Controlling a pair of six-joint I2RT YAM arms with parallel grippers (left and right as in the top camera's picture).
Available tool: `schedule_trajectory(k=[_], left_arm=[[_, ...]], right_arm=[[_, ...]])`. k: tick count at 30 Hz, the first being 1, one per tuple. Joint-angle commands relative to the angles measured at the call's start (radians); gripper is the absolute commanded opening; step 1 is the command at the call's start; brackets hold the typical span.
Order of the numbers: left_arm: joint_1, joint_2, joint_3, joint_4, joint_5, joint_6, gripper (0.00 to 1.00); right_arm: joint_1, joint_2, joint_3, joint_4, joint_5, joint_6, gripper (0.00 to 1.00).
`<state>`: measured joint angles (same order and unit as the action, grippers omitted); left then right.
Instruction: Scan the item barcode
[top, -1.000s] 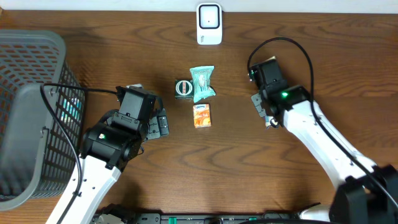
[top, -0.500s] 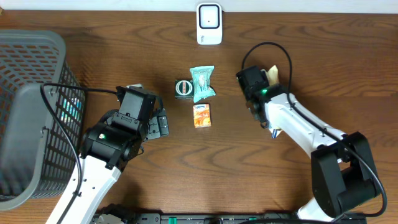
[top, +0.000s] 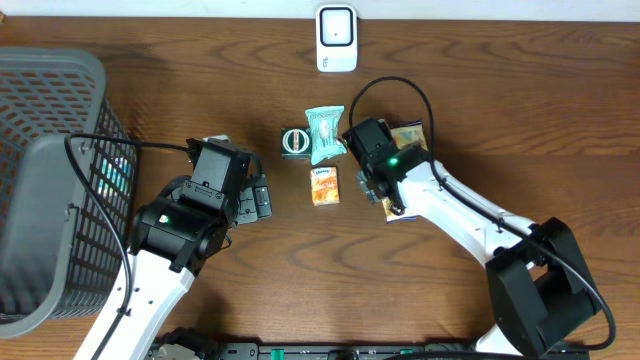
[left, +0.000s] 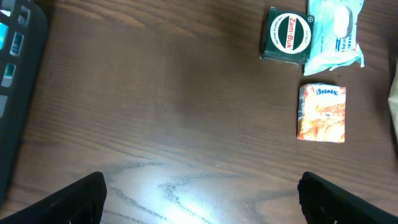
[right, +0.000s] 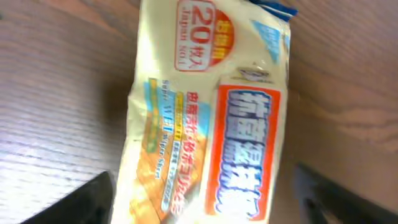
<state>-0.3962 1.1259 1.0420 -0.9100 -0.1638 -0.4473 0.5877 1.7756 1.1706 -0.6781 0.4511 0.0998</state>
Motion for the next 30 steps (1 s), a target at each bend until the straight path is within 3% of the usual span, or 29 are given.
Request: schedule_trajectory(k=[1, 13, 23, 30], left_arm=[[0.003, 0.004, 0.004, -0.002, -0.016, 0.002, 0.98], [0.003, 0.004, 0.004, -0.002, -0.016, 0.002, 0.98], [0.003, 0.004, 0.004, -0.002, -0.017, 0.002, 0.98], [0.003, 0.004, 0.004, -0.002, -0.016, 0.002, 0.98]], right_arm=[[0.001, 0.002, 0.097, -0.051, 0.001, 0.055, 0.96], [-0.104, 0.002, 0.196, -0.143, -0.116, 0.068, 0.99], [-0.392, 0.003, 0.186, -0.146, -0.488, 0.025, 0.99], [-0.481, 0.003, 0.132, -0.141, -0.623, -0.072, 0.97]])
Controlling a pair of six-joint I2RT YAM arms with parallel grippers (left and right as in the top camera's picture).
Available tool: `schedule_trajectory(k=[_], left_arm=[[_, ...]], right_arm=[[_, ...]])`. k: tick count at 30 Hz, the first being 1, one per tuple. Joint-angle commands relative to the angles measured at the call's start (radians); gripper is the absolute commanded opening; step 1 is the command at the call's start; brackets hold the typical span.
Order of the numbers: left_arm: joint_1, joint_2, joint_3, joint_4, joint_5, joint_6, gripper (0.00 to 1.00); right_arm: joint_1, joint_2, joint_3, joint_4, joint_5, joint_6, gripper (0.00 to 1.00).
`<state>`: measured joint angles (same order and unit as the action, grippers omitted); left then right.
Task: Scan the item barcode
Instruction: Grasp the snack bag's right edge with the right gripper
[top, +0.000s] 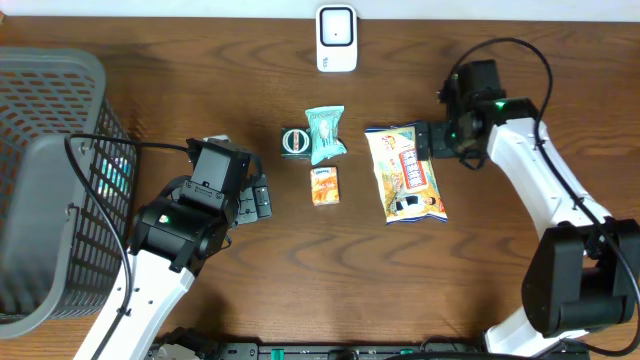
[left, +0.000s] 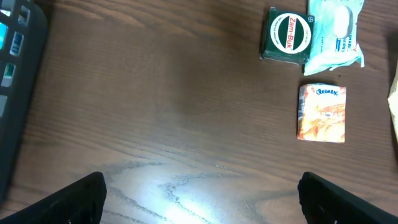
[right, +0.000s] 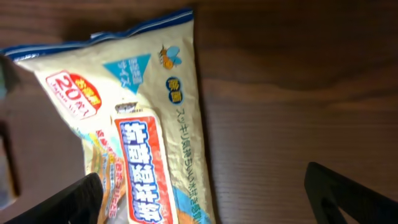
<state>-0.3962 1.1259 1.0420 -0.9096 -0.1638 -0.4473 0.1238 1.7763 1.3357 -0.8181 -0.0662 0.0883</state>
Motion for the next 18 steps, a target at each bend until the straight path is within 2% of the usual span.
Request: schedule_trajectory(k=[1, 7, 13, 18], left_arm=[[0.003, 0.004, 0.004, -0.003, -0.016, 0.002, 0.97], [0.003, 0.004, 0.004, -0.003, -0.016, 0.002, 0.98], [0.003, 0.004, 0.004, -0.003, -0.017, 0.002, 0.98], [0.003, 0.004, 0.004, -0.003, -0.016, 0.002, 0.98]], right_arm=[[-0.022, 0.002, -0.042, 0.000, -0.105, -0.061, 0.97], [-0.025, 0.002, -0.133, 0.082, -0.126, -0.060, 0.93], [-0.025, 0.002, -0.214, 0.183, -0.192, -0.060, 0.84], [-0.026, 0.002, -0.235, 0.218, -0.267, -0.060, 0.83]])
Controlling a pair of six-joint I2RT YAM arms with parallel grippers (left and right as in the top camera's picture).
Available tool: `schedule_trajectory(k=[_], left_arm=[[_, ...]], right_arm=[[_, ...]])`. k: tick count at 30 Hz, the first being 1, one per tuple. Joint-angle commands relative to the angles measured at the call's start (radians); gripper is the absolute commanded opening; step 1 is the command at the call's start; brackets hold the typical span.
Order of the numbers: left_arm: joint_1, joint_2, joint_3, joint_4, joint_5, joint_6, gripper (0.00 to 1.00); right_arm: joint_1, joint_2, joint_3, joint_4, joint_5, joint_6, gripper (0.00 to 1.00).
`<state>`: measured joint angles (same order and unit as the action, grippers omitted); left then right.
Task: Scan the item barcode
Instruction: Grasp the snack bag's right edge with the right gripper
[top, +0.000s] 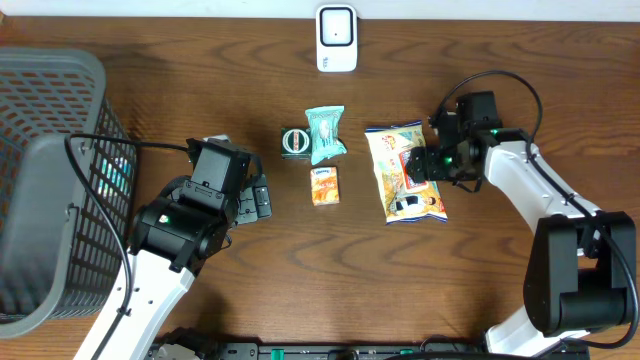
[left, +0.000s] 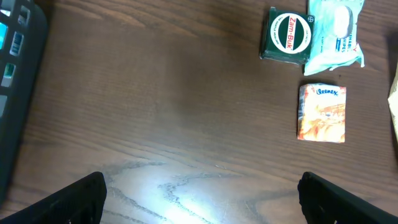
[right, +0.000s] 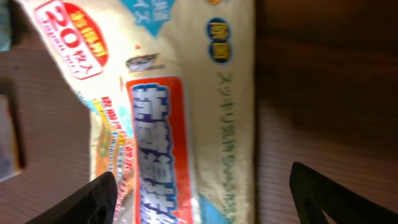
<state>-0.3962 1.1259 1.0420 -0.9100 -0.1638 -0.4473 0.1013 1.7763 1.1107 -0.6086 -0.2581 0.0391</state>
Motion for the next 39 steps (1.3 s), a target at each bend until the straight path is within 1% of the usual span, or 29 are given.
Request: schedule_trajectory(k=[1, 5, 13, 19, 23, 27, 31, 34, 37, 39], left_arm=[[0.003, 0.004, 0.004, -0.002, -0.016, 0.002, 0.98], [0.003, 0.004, 0.004, -0.002, -0.017, 0.002, 0.98], [0.003, 0.004, 0.004, -0.002, -0.016, 0.002, 0.98], [0.003, 0.004, 0.004, -0.002, -0.016, 0.002, 0.98], [0.003, 0.004, 0.004, -0.002, -0.016, 0.002, 0.98], [0.003, 0.004, 0.004, -0.002, -0.017, 0.002, 0.97], [0.003, 0.004, 0.004, -0.002, -0.017, 0.002, 0.98], [0.003, 0.004, 0.004, -0.002, -0.016, 0.002, 0.98], [0.003, 0.004, 0.004, -0.002, -0.016, 0.002, 0.98], [0.003, 0.004, 0.004, -0.002, -0.016, 0.002, 0.98]], right_arm=[[-0.003, 0.003, -0.010, 0.011, -0.085, -0.011, 0.83], [-0.003, 0.003, -0.010, 0.021, -0.130, -0.023, 0.84], [-0.027, 0.016, -0.010, 0.018, -0.158, -0.048, 0.85], [-0.109, 0.032, -0.010, 0.018, -0.280, -0.064, 0.86], [-0.181, 0.062, -0.010, 0.014, -0.429, -0.116, 0.87], [-0.217, 0.099, -0.010, 0.014, -0.484, -0.135, 0.88], [-0.219, 0.150, -0.010, 0.015, -0.495, -0.135, 0.88], [-0.217, 0.194, -0.010, 0.014, -0.538, -0.150, 0.88], [-0.217, 0.232, -0.010, 0.013, -0.571, -0.149, 0.83], [-0.217, 0.246, -0.010, 0.007, -0.584, -0.149, 0.72]])
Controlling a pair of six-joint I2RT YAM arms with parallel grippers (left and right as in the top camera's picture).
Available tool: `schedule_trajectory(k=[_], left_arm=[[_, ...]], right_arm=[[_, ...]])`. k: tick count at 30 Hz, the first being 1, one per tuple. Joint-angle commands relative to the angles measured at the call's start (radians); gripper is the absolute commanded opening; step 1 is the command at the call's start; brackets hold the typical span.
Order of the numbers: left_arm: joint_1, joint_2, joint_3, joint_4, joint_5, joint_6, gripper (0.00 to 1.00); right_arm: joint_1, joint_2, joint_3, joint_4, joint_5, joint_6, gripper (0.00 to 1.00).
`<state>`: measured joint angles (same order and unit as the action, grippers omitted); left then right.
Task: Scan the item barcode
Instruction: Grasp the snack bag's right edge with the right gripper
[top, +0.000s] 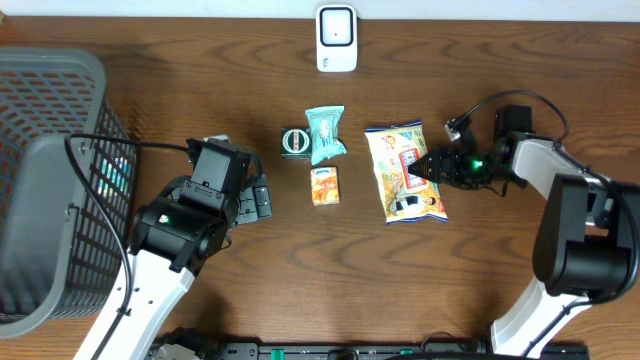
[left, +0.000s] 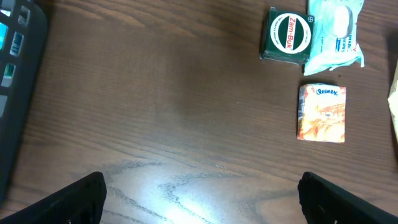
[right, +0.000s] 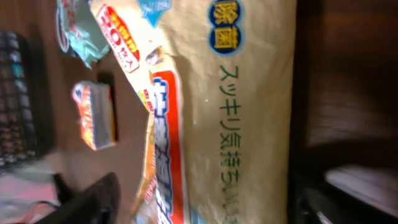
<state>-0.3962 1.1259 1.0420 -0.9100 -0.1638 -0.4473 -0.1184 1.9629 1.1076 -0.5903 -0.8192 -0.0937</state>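
A cream and orange wet-wipes pack (top: 404, 172) lies flat right of centre; in the right wrist view the pack (right: 249, 106) fills the frame. My right gripper (top: 430, 168) lies low, turned on its side, pointing left at the pack's right edge. It is open (right: 202, 205), with the pack's edge showing between its dark fingers (right: 93, 199); whether they touch it I cannot tell. The white scanner (top: 337, 38) stands at the far edge. My left gripper (top: 258, 197) rests open over bare wood (left: 199, 199), holding nothing.
A green Zam-Buk tin (top: 294, 141), a teal wipes pack (top: 325, 133) and an orange Kleenex pack (top: 324, 185) lie left of the wet-wipes pack. A grey mesh basket (top: 50, 180) fills the left side.
My right gripper was above the pack's right side, looking down. Now it is turned sideways and lower at the pack's right edge, still open. The pack and left arm have not moved.
My right gripper first hung over the pack's left part, covering most of it. Then it stood off to the pack's upper right, then over its right side, and now low against its right edge. The pack stayed put; the left arm never moved.
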Motion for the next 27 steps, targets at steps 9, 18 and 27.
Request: schedule_trajectory(k=[9, 18, 27], left_arm=[[0.003, 0.004, 0.004, -0.002, -0.016, 0.002, 0.98], [0.003, 0.004, 0.004, -0.002, -0.017, 0.002, 0.98], [0.003, 0.004, 0.004, -0.002, -0.017, 0.002, 0.98]], right_arm=[[0.021, 0.064, -0.007, -0.016, -0.118, -0.016, 0.55], [0.063, 0.064, -0.007, 0.027, -0.087, -0.005, 0.62], [0.102, 0.064, -0.007, 0.047, 0.101, 0.106, 0.61]])
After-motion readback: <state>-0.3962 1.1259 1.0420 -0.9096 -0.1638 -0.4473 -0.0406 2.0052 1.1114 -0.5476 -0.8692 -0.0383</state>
